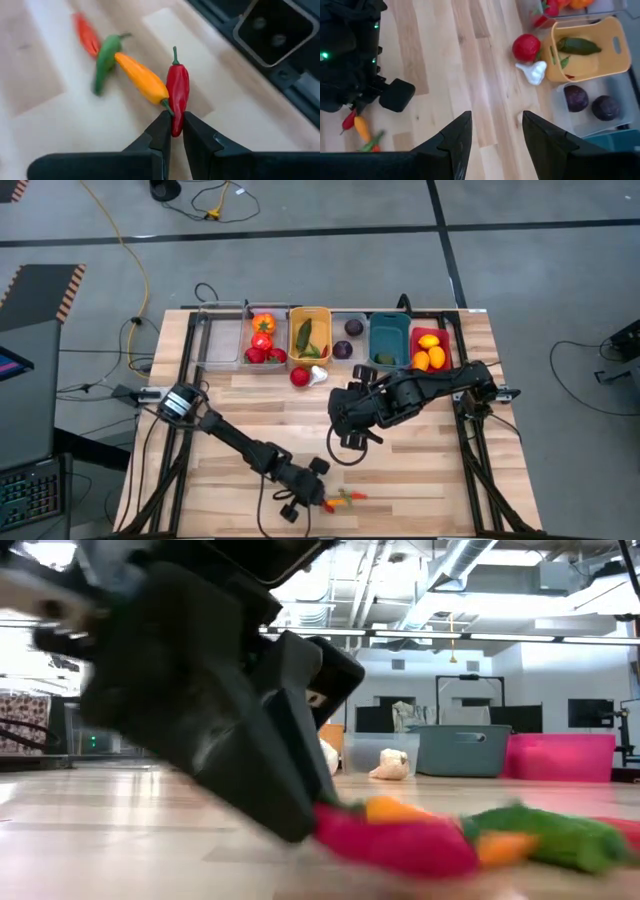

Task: Sort produce into baskets
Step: Put the red chili pepper into the yellow bin

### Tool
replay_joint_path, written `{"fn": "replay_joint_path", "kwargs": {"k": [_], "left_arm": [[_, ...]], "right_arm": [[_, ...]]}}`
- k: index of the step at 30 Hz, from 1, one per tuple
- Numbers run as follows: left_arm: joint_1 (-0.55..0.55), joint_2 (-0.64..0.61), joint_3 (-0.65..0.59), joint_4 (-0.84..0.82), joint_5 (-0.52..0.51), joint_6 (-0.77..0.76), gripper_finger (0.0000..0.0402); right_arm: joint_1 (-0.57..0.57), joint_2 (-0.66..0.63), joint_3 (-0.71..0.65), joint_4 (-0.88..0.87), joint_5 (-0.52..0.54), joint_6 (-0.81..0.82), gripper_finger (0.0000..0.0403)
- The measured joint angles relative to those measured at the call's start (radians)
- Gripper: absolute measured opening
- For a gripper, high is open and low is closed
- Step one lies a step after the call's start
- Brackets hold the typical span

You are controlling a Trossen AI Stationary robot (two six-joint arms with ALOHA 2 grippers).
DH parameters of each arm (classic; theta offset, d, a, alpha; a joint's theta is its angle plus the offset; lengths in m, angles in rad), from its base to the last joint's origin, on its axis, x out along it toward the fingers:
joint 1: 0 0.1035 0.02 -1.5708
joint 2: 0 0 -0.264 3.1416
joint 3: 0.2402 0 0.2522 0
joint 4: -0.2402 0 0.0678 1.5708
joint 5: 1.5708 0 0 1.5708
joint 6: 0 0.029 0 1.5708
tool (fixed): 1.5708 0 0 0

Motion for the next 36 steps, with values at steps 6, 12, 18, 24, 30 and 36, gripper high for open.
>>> {"fn": "replay_joint_path", "kwargs": {"k": [6,12,18,24,30,36], "left_arm": [[0.06,-0.066,0.0,-0.11,-0.002,0.034,0.0032],[0.122,-0.125,0.001,-0.205,-0.026,0.059,0.0032],[0.17,-0.212,0.001,-0.318,-0.031,0.09,0.0032],[0.217,-0.331,0.002,-0.45,-0.169,0.193,0.0032],[0.323,-0.451,0.002,-0.555,-0.366,0.302,0.0032],[0.51,-0.498,0.002,-0.575,-0.508,0.408,0.0032]], "right_arm": [[0.0,-0.003,0.0,-0.001,0.043,-0.056,0.02],[-0.021,-0.017,0.0,-0.003,0.082,-0.061,0.02],[-0.057,-0.018,0.0,-0.003,0.088,-0.071,0.02],[-0.09,-0.018,0.0,-0.003,0.088,-0.101,0.02],[-0.122,-0.018,0.0,-0.004,0.087,-0.121,0.02],[-0.127,-0.018,0.0,-0.003,0.078,-0.107,0.02]]}}
